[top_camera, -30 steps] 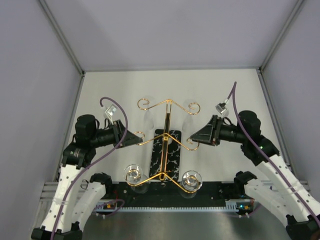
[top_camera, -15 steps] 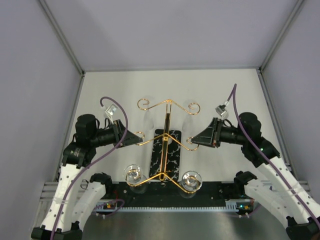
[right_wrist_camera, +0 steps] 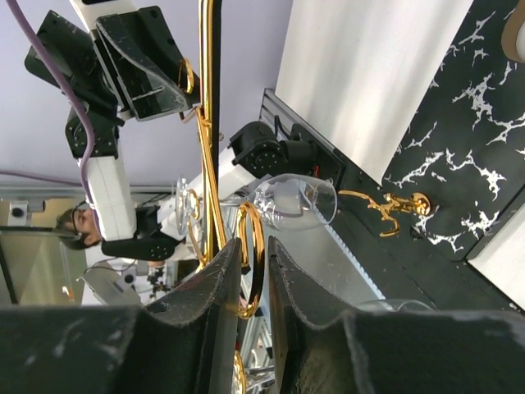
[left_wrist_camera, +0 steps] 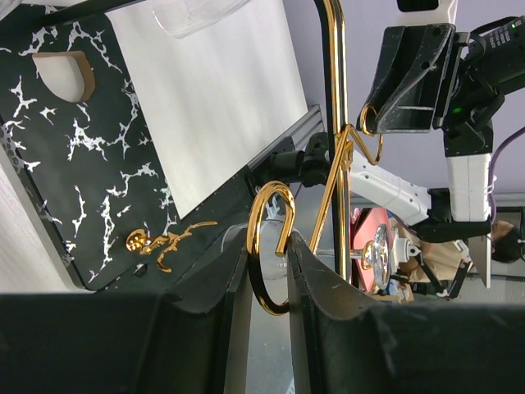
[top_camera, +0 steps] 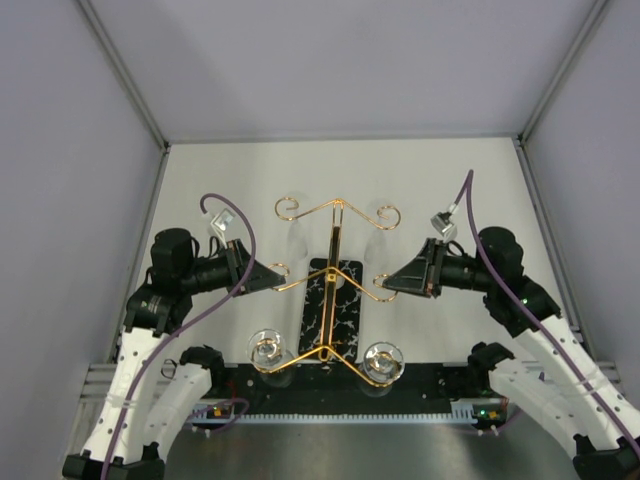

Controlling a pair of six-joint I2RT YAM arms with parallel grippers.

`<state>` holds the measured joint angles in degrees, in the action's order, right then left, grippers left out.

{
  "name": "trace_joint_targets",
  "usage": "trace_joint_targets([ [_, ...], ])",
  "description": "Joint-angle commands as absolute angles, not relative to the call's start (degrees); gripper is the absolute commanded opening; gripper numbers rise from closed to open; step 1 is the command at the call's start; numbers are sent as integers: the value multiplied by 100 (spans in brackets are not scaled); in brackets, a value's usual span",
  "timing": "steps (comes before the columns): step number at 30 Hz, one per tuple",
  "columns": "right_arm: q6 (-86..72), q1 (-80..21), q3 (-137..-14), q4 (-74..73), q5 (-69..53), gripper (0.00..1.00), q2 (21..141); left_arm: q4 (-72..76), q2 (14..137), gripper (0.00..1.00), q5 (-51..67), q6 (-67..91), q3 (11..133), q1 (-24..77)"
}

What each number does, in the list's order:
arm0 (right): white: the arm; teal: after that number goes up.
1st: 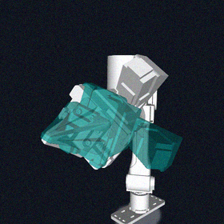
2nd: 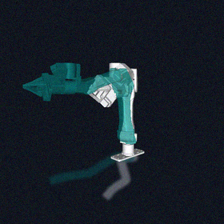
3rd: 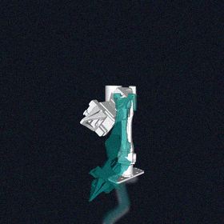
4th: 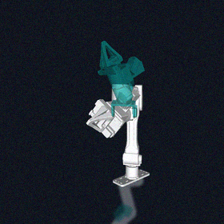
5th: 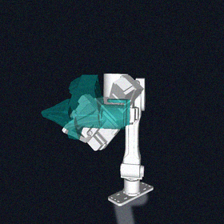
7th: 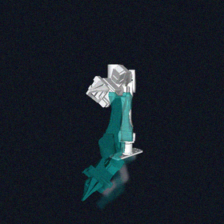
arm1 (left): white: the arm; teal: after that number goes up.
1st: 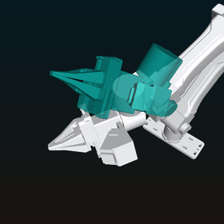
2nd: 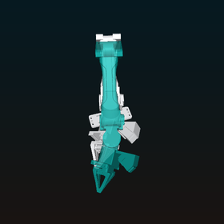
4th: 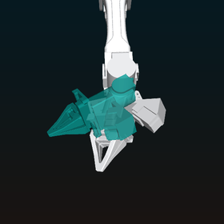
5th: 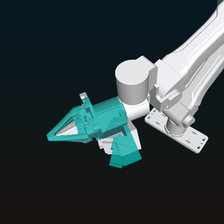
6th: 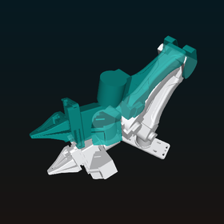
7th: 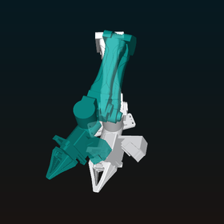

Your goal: Take the wine glass off the wine glass rack

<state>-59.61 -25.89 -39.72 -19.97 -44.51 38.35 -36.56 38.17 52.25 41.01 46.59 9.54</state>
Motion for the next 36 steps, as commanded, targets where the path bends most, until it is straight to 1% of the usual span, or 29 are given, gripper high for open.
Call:
trace_joint_targets([
  [1, -5827, -2663, -4008, -2048, -4500, 20, 3691, -3472, 3823, 22, 5159, 3885, 4720, 949],
  [5, -5810, -2663, -4008, -2109, -4509, 17, 3639, -3463, 3841, 22, 5159, 3885, 4711, 949],
  [9, -5818, -2672, -4034, -2127, -4518, 6, 3612, -3454, 3850, 21, 5142, 3876, 4728, 949],
  [10, -5818, -2672, -4043, -2127, -4518, 1, 3604, -3445, 3858, 21, 5142, 3885, 4720, 949],
  [11, -5818, -2663, -4052, -2136, -4509, 0, 3604, -3428, 3841, 22, 5098, 3885, 4728, 949],
  [13, -5827, -2663, -4060, -2136, -4456, 0, 3621, -3428, 3841, 22, 5036, 3858, 4755, 949],
  [15, -5818, -2663, -4087, -2127, -4421, 0, 3665, -3401, 3858, 19, 5010, 3858, 4781, 949],
  [18, -5757, -2663, -4192, -2144, -4403, 0, 3779, -3393, 3893, 6, 4975, 3797, 4851, 949],
  [19, -5739, -2663, -4227, -2136, -4395, 0, 3805, -3393, 3920, 0, 4949, 3779, 4869, 949],
  [36, -5370, -2672, -5159, -2215, -4351, 0, 4464, -3322, 4307, 0, 4825, 3674, 5607, 949],
])
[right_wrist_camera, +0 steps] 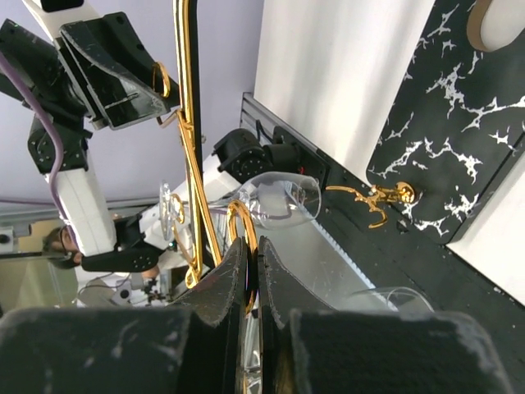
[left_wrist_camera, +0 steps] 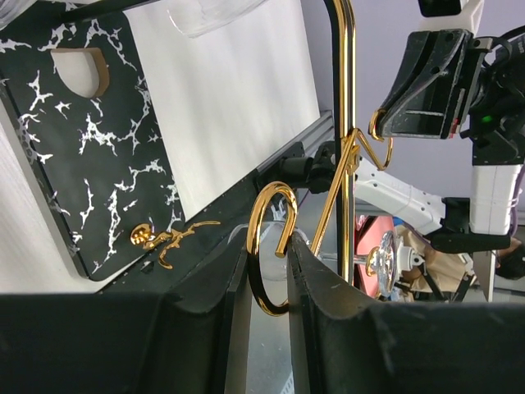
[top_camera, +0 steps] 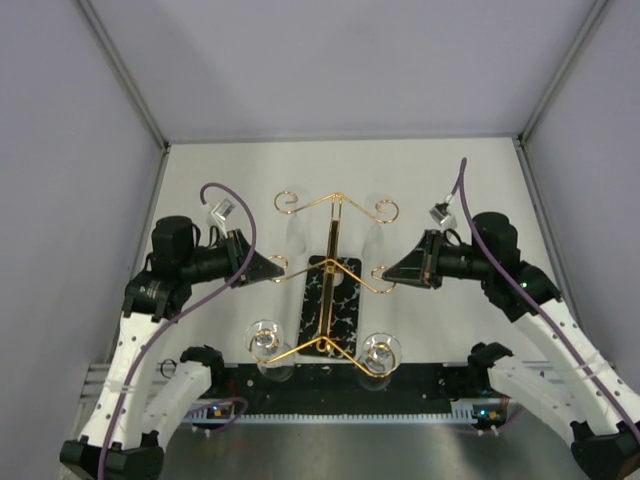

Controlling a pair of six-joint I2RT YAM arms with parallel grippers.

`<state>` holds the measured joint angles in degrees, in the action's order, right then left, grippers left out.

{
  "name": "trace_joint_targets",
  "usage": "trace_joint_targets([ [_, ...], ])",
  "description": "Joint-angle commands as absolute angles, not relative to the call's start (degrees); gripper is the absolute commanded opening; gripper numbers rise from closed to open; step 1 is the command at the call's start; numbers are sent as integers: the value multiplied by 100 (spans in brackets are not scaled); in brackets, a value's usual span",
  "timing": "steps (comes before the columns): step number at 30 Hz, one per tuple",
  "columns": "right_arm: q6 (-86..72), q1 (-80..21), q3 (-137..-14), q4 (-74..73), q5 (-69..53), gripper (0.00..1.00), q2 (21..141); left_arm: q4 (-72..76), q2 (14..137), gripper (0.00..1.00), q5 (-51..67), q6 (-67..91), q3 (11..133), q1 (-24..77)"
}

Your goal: Take the wine glass off the wine glass rack

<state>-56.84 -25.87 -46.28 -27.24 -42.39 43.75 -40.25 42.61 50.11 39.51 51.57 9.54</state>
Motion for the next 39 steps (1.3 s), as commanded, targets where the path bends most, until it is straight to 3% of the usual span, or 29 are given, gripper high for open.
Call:
trace_joint_targets([
  [1, -5335, -2663, -5220, -2241, -4324, 0, 4500, -3314, 4324, 0, 4799, 3656, 5625, 958],
  [19, -5028, -2646, -6169, -2373, -4166, 0, 5326, -3006, 4895, 0, 4772, 3726, 6135, 958],
  [39, -5001, -1784, -7013, -1952, -4623, 0, 6433, -2048, 5941, 0, 4755, 4087, 6565, 958],
])
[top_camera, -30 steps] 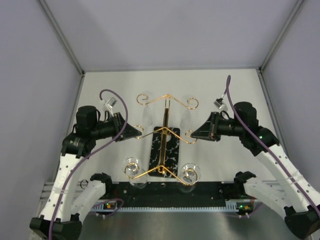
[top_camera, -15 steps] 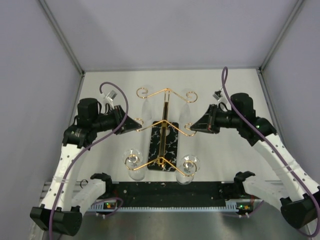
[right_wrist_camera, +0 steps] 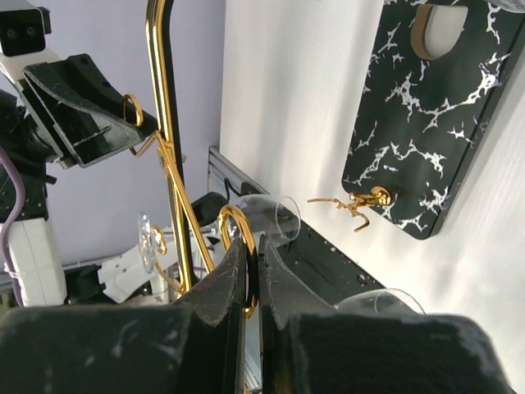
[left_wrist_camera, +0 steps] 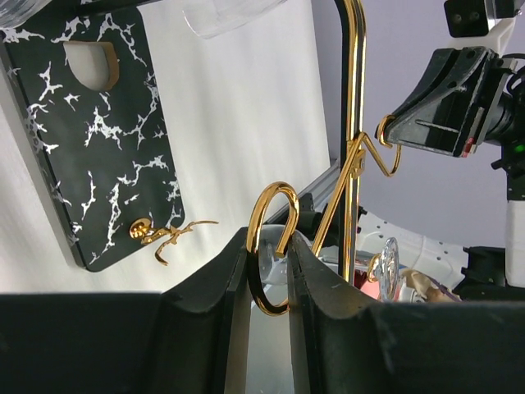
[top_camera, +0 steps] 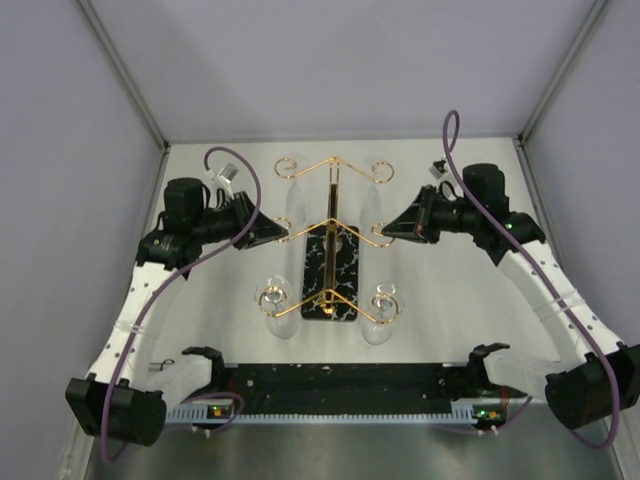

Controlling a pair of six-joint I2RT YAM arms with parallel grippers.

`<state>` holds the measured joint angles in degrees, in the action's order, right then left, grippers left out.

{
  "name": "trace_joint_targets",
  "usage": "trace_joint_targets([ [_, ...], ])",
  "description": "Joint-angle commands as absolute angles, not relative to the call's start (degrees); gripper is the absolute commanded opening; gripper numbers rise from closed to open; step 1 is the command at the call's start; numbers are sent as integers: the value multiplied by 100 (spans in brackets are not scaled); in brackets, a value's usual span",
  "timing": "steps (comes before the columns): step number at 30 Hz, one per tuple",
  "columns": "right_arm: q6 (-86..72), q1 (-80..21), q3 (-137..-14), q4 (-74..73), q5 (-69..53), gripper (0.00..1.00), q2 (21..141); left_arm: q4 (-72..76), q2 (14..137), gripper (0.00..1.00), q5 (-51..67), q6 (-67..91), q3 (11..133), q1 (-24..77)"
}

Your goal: Take the wine glass off the wine glass rack

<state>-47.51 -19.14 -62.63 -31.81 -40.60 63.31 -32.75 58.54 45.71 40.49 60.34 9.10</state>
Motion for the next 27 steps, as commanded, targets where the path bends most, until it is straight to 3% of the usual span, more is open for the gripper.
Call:
trace_joint_targets([
  [1, -5001, -1732, -7057, -1908, -4658, 0, 6503, -1978, 6020, 0, 4755, 4122, 6600, 958],
  [27, -5563, -1090, -8121, -923, -4720, 0, 8112, -879, 7752, 0, 4790, 4640, 7524, 1134],
])
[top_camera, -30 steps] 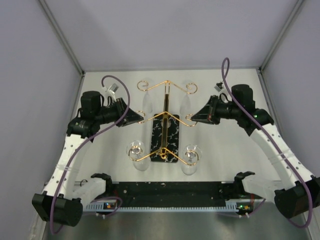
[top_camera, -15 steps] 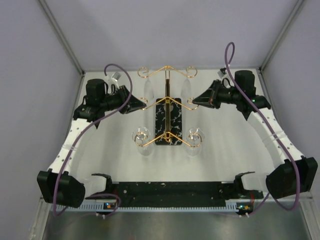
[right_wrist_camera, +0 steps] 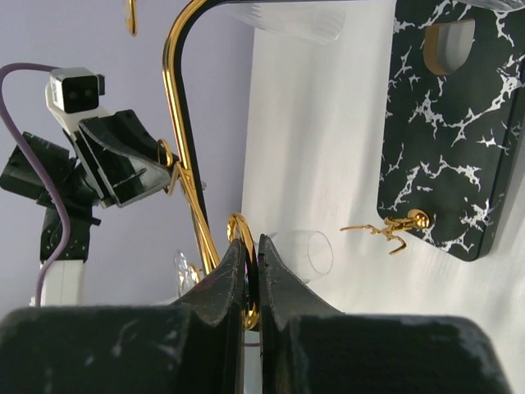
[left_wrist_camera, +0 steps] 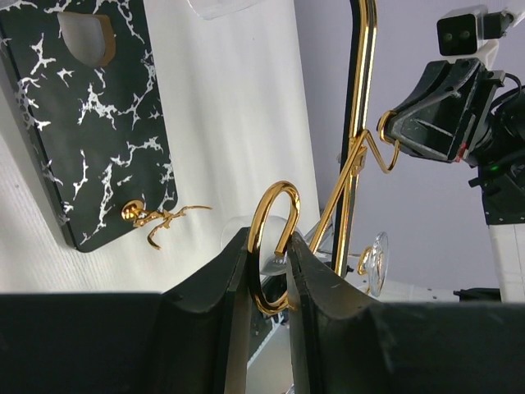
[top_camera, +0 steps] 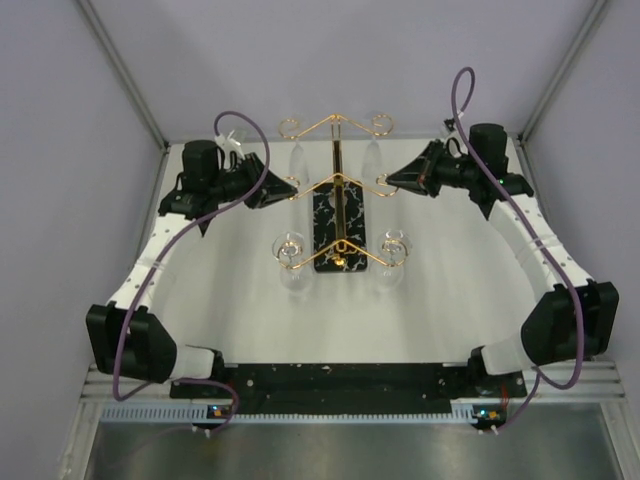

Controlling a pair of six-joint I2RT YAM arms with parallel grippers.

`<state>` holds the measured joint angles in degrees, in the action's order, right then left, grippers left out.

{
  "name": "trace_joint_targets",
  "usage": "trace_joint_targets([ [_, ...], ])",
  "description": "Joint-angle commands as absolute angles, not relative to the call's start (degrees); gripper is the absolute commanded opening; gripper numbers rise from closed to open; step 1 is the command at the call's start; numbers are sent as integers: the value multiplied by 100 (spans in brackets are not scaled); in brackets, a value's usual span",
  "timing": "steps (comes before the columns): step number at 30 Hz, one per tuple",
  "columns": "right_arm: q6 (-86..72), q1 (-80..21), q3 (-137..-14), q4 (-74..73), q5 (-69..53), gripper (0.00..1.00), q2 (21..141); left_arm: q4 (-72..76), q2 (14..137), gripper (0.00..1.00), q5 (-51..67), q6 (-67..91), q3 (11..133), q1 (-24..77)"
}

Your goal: Take the wine glass off the wine glass rack

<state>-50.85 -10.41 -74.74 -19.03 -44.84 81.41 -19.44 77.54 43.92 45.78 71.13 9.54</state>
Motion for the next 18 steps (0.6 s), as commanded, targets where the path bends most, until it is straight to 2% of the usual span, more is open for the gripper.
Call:
trace_joint_targets([
  [1, -5546, -1090, -8138, -914, -4711, 0, 8138, -853, 7795, 0, 4773, 4641, 7515, 1142],
  [18, -5423, -1037, -8279, -773, -4702, 0, 8938, -844, 8279, 0, 4544, 4324, 7541, 1151],
])
